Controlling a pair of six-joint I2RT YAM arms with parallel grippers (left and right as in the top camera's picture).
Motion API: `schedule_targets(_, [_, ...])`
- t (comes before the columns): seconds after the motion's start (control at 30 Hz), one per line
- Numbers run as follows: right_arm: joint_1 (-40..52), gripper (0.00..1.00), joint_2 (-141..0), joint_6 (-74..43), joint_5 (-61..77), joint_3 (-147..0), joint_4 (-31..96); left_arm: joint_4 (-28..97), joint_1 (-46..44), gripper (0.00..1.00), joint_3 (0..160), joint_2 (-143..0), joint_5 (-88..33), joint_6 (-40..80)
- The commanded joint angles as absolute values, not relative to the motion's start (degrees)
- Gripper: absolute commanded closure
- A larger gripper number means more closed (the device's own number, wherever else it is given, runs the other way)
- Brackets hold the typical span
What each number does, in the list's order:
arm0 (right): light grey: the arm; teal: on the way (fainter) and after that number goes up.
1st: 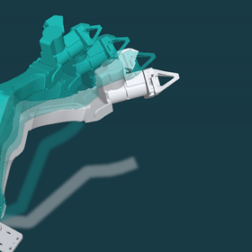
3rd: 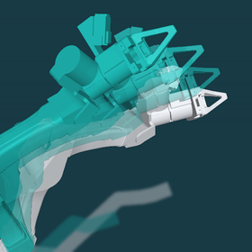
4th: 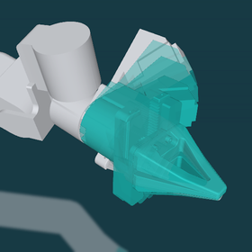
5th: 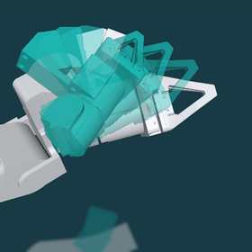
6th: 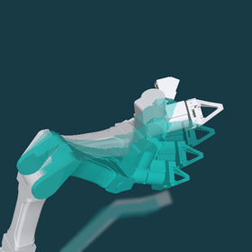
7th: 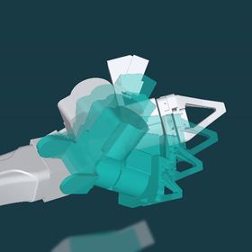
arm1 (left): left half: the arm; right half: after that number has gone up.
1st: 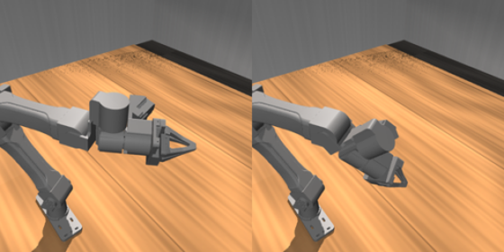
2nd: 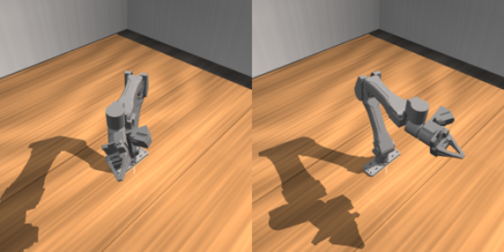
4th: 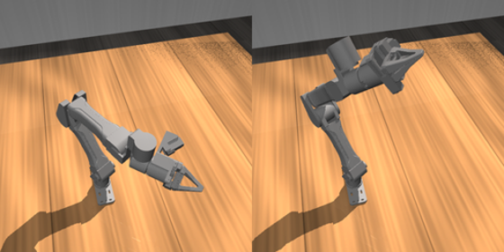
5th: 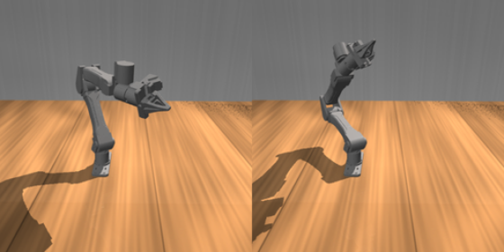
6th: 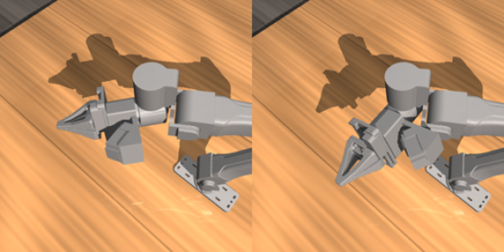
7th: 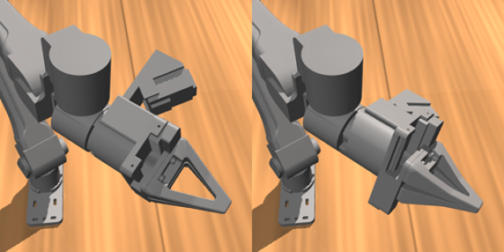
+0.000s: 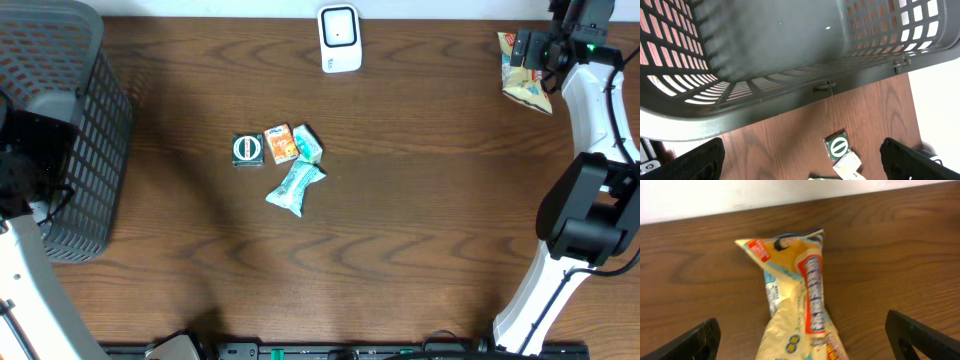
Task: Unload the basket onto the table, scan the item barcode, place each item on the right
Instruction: 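Carry the snack bag to the back-right corner and release it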
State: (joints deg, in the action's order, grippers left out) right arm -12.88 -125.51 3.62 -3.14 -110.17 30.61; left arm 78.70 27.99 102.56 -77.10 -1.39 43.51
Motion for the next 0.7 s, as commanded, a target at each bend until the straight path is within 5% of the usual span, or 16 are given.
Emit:
schedule_targets(0.0, [-11.75, 0.01, -125.93, 4.36, -1.72, -110.52, 32.12, 78.85, 28.21, 0.02, 102.72, -77.12, -1.06, 43.59])
schedule_targets(0.67, [4.08, 0.05, -115.81, -1.23, 21.06, -110.52, 47.09, 78.85, 28.21, 0.02, 102.72, -77.12, -1.06, 43.62])
